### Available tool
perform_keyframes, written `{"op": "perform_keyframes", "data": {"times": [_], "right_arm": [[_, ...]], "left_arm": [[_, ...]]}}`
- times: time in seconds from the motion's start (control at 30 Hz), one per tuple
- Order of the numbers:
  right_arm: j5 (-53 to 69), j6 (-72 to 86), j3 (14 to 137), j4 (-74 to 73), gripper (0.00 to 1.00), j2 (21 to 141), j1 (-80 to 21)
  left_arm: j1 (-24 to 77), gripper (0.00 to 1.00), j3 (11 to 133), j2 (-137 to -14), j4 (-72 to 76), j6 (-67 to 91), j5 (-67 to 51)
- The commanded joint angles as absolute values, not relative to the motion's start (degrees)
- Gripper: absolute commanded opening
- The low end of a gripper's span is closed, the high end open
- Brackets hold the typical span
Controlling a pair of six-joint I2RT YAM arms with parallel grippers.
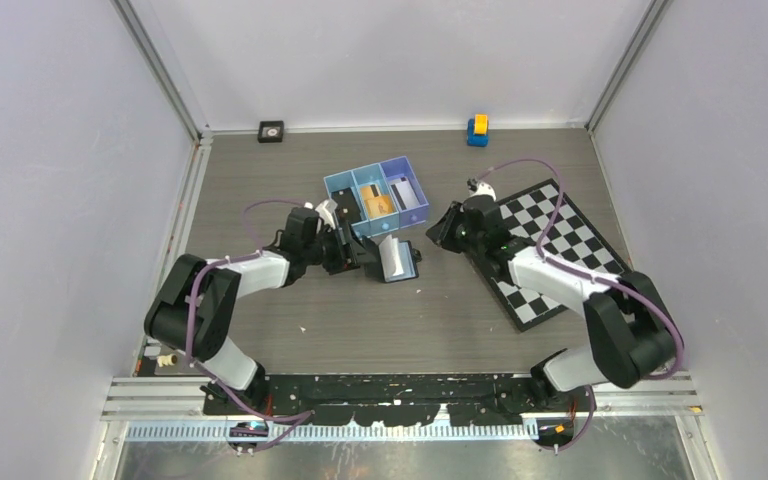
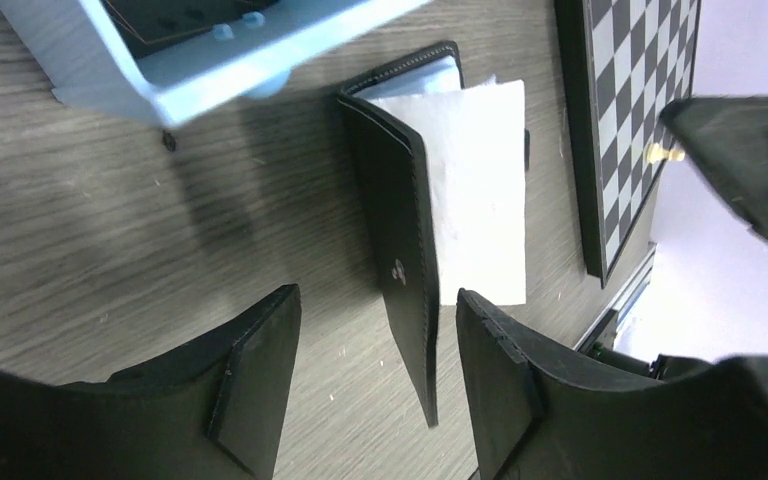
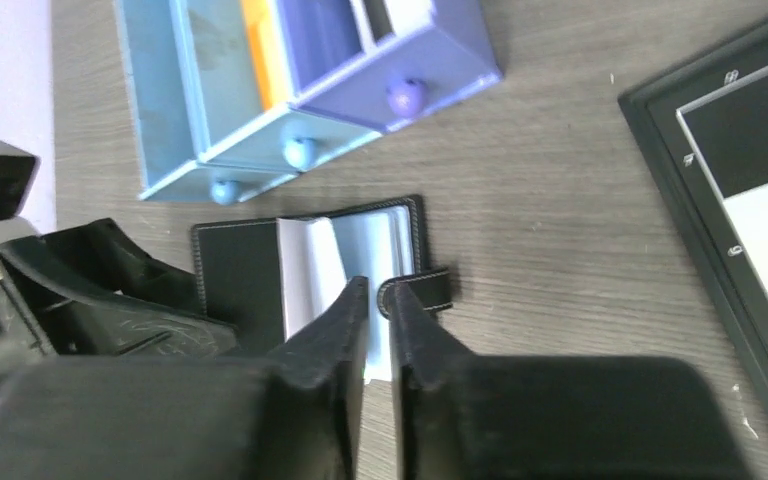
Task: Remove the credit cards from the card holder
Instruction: Remove the credit card from the card holder.
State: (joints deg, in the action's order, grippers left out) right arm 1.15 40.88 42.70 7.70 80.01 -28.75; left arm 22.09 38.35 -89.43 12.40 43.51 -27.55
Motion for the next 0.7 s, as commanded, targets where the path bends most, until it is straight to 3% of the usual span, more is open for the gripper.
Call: {"op": "perform_keyframes", "data": {"times": [0.0, 0.07, 0.4, 0.67], "right_arm": [[3.3, 41.9, 46.0, 5.6, 0.09, 85.6, -28.7], [4.5, 42.0, 46.8, 5.7, 0.01, 87.9, -28.6], [13.2, 41.8, 48.3, 9.1, 0.0, 93.3, -28.9], [10.2, 39.5, 48.4, 7.3, 0.02, 91.1, -30.1]], "left_arm": [[22.1, 0.61, 41.7, -92.9, 17.0, 47.1, -27.0], [22.1, 0.6, 43.2, -94.5, 16.6, 47.2, -26.6], [22.9, 0.6, 41.8, -96.3, 19.6, 46.2, -28.2], [22.9, 0.6, 41.5, -94.4, 18.5, 45.2, -28.4]]}}
